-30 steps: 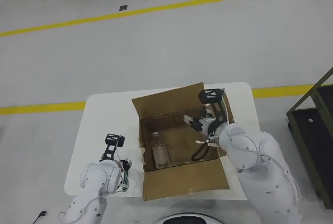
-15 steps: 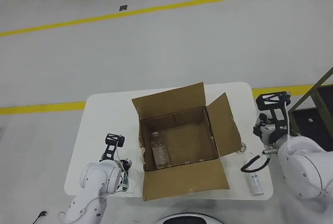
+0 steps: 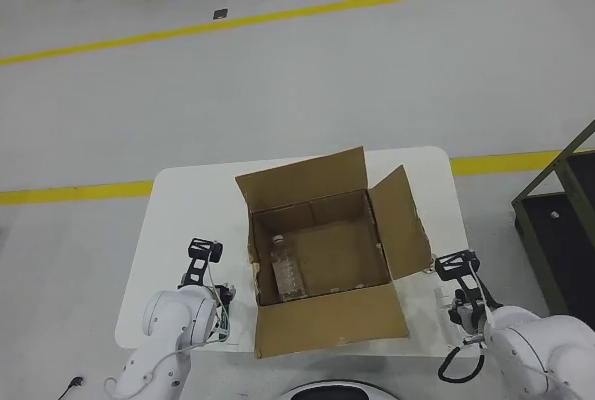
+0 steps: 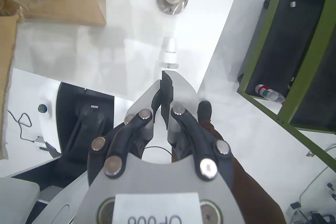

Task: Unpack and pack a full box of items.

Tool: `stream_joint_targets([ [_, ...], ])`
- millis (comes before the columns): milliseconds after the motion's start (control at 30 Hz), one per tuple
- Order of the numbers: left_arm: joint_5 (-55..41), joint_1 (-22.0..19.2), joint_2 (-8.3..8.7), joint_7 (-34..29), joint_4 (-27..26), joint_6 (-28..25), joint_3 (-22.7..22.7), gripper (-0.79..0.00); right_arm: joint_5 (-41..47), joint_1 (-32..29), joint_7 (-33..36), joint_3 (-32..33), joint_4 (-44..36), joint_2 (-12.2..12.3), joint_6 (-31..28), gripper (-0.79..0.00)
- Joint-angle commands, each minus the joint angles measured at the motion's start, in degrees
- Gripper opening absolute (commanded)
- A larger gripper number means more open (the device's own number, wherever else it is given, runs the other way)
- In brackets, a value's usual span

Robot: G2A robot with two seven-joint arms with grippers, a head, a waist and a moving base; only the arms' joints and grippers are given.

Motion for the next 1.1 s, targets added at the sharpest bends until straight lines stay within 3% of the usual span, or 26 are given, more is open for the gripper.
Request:
stream_joint_targets([
  [0,0.0,0.0,0.00,0.0,0.0,0.0,0.0,0.000,0.1,0.1,0.0,-0.3,0.1,0.1,0.4,-0.785],
  [433,0.0,0.0,0.00,0.0,0.0,0.0,0.0,0.000,-1.6,-0.8,-2.0,-1.5,1.2,0.2,-0.4,-0.785],
  [467,0.0,0.0,0.00,0.0,0.0,0.0,0.0,0.000,-1.9,-0.8,-1.6,-1.4,1.0,0.3,-0.6,-0.760],
  [500,0.0,0.0,0.00,0.0,0.0,0.0,0.0,0.000,-1.8,-0.8,-1.4,-1.1,1.0,0.3,-0.6,-0.671],
  [600,0.0,0.0,0.00,0.0,0.0,0.0,0.0,0.000,-1.8,-0.7,0.0,0.6,1.6,0.5,-0.7,-0.693],
  [700,0.0,0.0,0.00,0.0,0.0,0.0,0.0,0.000,-1.9,-1.0,0.0,2.1,3.5,0.7,-1.2,-0.536],
  [767,0.0,0.0,0.00,0.0,0.0,0.0,0.0,0.000,-2.7,-1.0,0.0,2.6,5.1,0.8,-1.7,-0.542],
  [933,0.0,0.0,0.00,0.0,0.0,0.0,0.0,0.000,-1.3,-0.4,0.0,2.2,9.4,0.9,-1.8,-0.437],
  [1067,0.0,0.0,0.00,0.0,0.0,0.0,0.0,0.000,-0.7,0.0,-0.7,1.6,11.9,1.0,-1.6,-0.440],
])
